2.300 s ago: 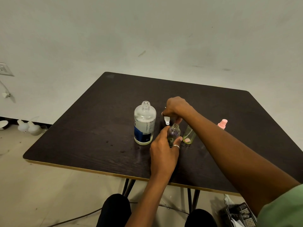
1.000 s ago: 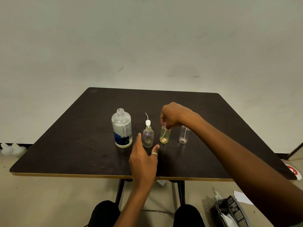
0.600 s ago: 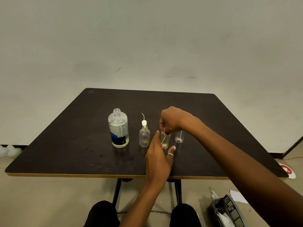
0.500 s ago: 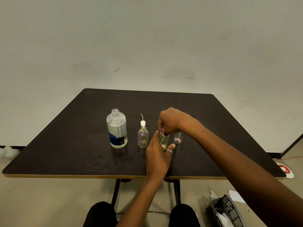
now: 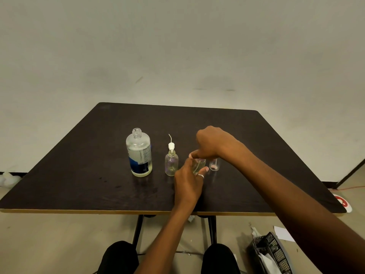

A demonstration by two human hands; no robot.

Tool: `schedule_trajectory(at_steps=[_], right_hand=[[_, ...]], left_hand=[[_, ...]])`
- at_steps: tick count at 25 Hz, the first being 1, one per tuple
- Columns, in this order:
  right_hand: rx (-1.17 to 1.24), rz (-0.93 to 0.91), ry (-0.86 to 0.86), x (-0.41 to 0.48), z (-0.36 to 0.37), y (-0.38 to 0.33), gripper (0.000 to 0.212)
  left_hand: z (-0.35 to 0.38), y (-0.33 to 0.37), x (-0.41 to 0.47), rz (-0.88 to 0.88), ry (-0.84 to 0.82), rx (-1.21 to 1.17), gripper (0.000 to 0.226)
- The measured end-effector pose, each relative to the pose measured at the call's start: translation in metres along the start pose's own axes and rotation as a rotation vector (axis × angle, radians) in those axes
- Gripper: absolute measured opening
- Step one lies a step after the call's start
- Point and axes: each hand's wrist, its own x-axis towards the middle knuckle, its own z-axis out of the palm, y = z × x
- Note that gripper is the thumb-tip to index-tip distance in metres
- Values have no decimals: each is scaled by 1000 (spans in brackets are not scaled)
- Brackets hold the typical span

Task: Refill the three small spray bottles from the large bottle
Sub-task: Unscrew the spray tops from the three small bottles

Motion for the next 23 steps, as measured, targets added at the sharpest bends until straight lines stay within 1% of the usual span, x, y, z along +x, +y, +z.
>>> schedule_trajectory(at_steps=[4,9,11,13,14,15,17,19,21,23], right_hand=[[-24,14,26,-1,3,-2,45],[-21,-84,19,1,5,2,43],[-22,-133,38,1,6,5,32],[-8,-200,23,2,6,8,9],[3,-235,9,1,5,8,8],[12,-269,2,1,6,8,14],[18,-277,-30,1,8,10,19],[26,-246,-26,3,7,13,24],[4,-175,13,3,5,12,23],[-38,-106,40,3,5,10,41]], left_hand=[[3,-1,2,-15,5,31,40],[4,-5,4,-23,13,24,40],[4,-5,4,-12,22,29,39],[4,-5,4,-7,24,40,38],[4,-5,4,-16,19,51,37],[4,-5,5,-27,15,60,36],[4,-5,6,-39,14,61,37],[5,-4,6,-45,13,45,40],[4,-4,5,-41,10,32,42],[5,-5,5,-38,5,24,44]])
